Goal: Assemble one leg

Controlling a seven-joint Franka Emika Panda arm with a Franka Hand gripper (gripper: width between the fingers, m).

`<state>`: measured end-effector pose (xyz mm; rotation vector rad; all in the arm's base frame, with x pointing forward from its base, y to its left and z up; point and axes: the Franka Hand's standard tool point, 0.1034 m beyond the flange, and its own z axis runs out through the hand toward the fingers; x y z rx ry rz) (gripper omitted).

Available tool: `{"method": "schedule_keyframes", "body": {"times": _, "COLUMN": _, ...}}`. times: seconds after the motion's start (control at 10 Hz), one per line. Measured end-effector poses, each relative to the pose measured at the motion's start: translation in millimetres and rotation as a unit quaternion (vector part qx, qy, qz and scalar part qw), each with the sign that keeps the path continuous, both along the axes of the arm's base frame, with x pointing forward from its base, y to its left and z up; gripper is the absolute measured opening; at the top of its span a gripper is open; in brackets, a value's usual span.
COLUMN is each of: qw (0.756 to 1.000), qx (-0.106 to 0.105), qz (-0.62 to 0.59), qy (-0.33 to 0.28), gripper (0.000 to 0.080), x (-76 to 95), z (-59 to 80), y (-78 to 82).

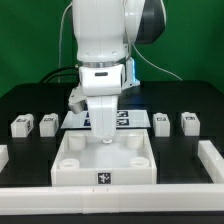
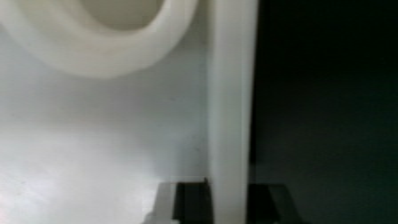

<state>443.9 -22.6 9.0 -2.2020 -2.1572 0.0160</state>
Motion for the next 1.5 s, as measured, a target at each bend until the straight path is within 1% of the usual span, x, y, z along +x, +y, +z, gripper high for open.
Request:
{"method": "schedule_keyframes", "body": {"times": 0.4, "qw": 1.0, "qx": 0.0, "qz": 0.001, "qy": -0.002, "gripper": 0.0059, "x": 0.9, "z": 0.1, "y": 0.2}}
{"method": "schedule_keyframes", "body": {"times": 0.5, "qw": 1.0, "qx": 0.002, "qz": 0.004, "qy": -0.01, "gripper": 0.0059, "x": 4.2, "z": -0.4, "y": 3.6}}
{"method": "schedule_keyframes", "body": {"times": 0.6, "qw": 1.0, "qx": 0.005, "qz": 0.003, "qy": -0.012, "gripper": 0.0058, "x": 7.2, "z": -1.0, "y": 15.1}}
{"method": "schedule_keyframes", "body": {"times": 0.8, "qw": 1.0, "qx": 0.013, "qz": -0.004, "qy": -0.019, "gripper": 0.0058, "x": 18.3, "z": 0.2, "y": 43.9}}
{"method": "schedule_keyframes", "body": {"times": 0.9, "qw": 1.0, "qx": 0.018, "qz": -0.003, "qy": -0.023, "gripper": 0.0058, "x": 28.1, "z": -0.4, "y": 59.7}}
{"method": "schedule_keyframes", "body": {"times": 1.0, "qw": 0.999, "qx": 0.023, "qz": 0.0, "qy": -0.027, "gripper": 0.0058, "x": 37.4, "z": -1.6, "y": 70.1}}
{"method": "schedule_keyframes", "body": {"times": 1.1, "qw": 0.999, "qx": 0.027, "qz": -0.007, "qy": -0.032, "gripper": 0.0058, "x": 45.6, "z": -1.6, "y": 78.3}}
{"method": "schedule_keyframes", "body": {"times": 1.2, "qw": 0.999, "qx": 0.029, "qz": -0.006, "qy": -0.031, "gripper": 0.0058, "x": 46.5, "z": -2.1, "y": 86.9}}
{"method": "schedule_keyframes", "body": {"times": 1.3, "qw": 0.999, "qx": 0.029, "qz": -0.006, "qy": -0.027, "gripper": 0.0058, "x": 46.6, "z": -2.3, "y": 90.0}}
{"method": "schedule_keyframes", "body": {"times": 1.5, "qw": 0.999, "qx": 0.027, "qz": -0.008, "qy": -0.021, "gripper": 0.0058, "x": 46.4, "z": -2.4, "y": 89.8}}
